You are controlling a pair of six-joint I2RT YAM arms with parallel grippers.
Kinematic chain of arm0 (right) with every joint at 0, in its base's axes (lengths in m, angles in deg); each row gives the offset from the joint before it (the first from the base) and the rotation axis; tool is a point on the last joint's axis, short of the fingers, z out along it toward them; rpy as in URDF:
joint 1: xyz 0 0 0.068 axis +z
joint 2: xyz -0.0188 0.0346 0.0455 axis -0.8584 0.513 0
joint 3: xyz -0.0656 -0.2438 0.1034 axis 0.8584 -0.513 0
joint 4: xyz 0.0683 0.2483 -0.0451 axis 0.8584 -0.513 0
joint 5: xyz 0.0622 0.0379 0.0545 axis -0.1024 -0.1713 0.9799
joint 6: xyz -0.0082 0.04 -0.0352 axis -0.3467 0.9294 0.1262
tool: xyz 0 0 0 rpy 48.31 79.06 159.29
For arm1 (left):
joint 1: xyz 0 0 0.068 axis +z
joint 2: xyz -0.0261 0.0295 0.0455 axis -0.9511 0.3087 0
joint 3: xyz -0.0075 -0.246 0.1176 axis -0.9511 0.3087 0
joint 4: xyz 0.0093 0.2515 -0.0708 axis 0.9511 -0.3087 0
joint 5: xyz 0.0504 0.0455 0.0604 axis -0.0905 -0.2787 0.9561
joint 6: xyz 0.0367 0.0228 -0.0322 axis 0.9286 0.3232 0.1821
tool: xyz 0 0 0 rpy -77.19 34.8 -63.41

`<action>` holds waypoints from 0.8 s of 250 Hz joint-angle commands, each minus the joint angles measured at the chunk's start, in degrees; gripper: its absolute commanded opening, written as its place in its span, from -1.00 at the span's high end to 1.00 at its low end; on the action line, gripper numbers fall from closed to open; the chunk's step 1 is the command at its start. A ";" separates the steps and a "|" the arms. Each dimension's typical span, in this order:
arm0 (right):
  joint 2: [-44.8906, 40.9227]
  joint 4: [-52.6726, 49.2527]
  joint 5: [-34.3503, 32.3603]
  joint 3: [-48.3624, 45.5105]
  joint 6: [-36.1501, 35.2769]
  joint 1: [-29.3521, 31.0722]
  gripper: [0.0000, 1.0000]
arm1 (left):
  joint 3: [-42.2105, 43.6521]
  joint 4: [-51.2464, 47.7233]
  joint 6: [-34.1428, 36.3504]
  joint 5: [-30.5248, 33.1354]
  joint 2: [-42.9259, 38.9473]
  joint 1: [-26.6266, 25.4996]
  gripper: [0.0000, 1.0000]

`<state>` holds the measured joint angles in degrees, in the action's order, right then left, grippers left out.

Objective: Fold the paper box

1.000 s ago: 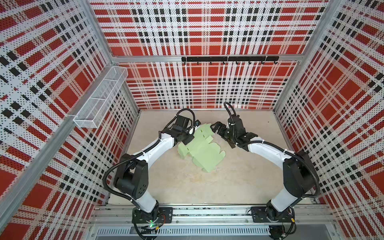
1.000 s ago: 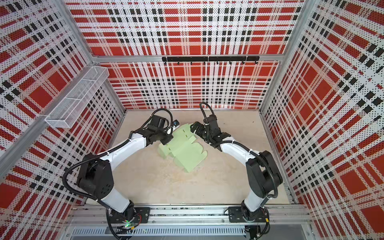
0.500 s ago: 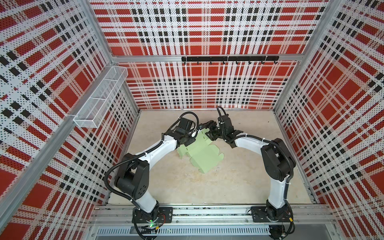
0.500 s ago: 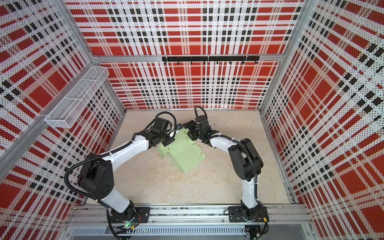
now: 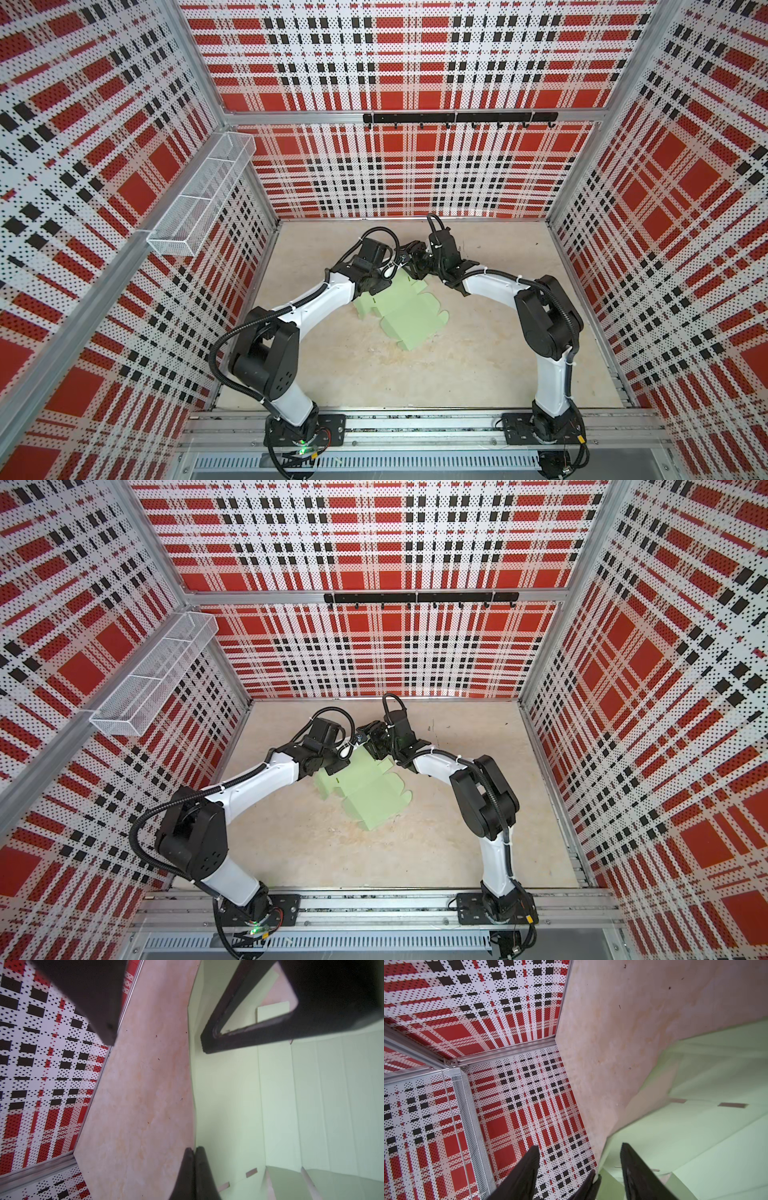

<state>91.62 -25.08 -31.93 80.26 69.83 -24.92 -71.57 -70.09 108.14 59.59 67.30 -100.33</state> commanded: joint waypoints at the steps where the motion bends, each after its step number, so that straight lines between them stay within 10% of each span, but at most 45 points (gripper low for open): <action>1: 1.51 2.23 0.59 0.15 1.75 1.18 -0.23 | 0.38 1.78 0.95 -0.47 -1.19 -1.04 1.00; 200: 2.75 2.25 0.78 -2.44 1.42 1.77 0.57 | 0.78 2.49 0.46 -0.65 -1.35 -1.19 1.00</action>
<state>93.46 -24.18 -31.58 78.89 72.16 -24.09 -71.13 -69.56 108.40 59.61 67.25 -100.88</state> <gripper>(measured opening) 0.244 0.049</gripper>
